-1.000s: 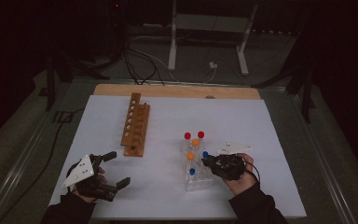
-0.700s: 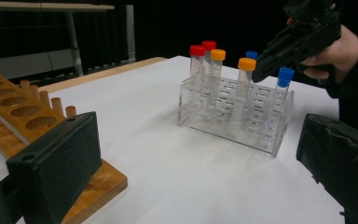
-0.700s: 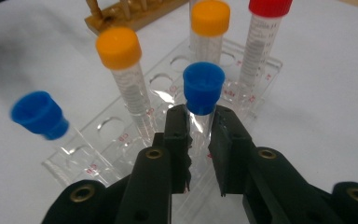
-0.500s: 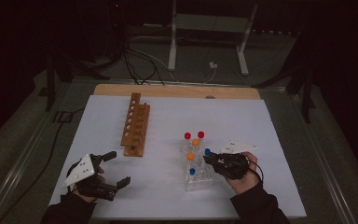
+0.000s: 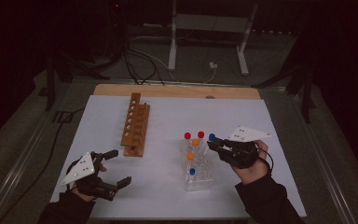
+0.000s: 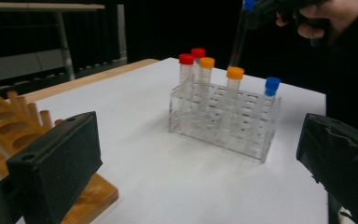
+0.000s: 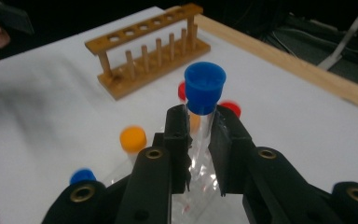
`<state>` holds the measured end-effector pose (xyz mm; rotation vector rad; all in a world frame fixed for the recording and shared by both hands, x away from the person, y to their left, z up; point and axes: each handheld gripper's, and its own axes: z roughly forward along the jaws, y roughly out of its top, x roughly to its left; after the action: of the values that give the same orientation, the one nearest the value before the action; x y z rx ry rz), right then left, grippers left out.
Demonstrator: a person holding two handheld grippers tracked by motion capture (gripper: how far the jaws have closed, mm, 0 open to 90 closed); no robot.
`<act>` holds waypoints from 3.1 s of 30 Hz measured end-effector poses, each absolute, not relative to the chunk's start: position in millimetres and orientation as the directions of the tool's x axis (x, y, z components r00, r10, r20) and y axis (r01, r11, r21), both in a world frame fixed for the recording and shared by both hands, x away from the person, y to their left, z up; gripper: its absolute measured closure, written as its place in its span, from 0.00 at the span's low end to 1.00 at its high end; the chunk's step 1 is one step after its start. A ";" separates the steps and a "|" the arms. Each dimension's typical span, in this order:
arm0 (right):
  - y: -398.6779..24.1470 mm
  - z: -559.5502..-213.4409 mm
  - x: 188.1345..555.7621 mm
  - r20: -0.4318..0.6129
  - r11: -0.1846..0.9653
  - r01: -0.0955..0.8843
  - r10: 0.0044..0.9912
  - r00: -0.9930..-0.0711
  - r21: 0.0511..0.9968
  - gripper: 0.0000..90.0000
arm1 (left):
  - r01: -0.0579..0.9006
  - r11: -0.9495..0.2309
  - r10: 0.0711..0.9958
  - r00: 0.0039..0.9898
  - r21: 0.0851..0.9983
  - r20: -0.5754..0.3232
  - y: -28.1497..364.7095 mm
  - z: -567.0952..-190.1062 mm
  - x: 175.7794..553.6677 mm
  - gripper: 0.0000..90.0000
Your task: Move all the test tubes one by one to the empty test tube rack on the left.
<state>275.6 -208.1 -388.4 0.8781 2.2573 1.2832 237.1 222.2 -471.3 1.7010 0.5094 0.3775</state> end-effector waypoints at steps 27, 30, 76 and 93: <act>-135.3 -377.0 266.5 -0.035 0.444 0.233 0.517 -0.855 0.865 0.85 | 0.163 -0.136 0.392 0.915 0.977 -0.098 176.5 -405.2 258.7 0.03; -129.0 -382.5 265.3 -0.029 0.458 0.237 0.502 -0.865 0.856 0.85 | 0.164 -0.149 0.391 0.916 0.975 -0.094 168.1 -399.4 262.8 0.06; -119.7 -387.5 261.7 -0.022 0.443 0.211 0.466 -0.885 0.871 0.63 | 0.035 -0.291 0.319 0.946 0.956 0.063 118.6 -390.3 279.6 0.86; -171.4 -376.1 253.0 -0.011 0.287 0.212 0.616 -0.788 0.934 0.10 | 0.072 -0.258 0.483 0.873 0.964 0.064 154.1 -375.3 321.3 0.86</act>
<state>253.0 -171.4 -376.1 0.7469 2.1930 1.5033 321.3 154.1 -375.3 1.8055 0.4195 0.4121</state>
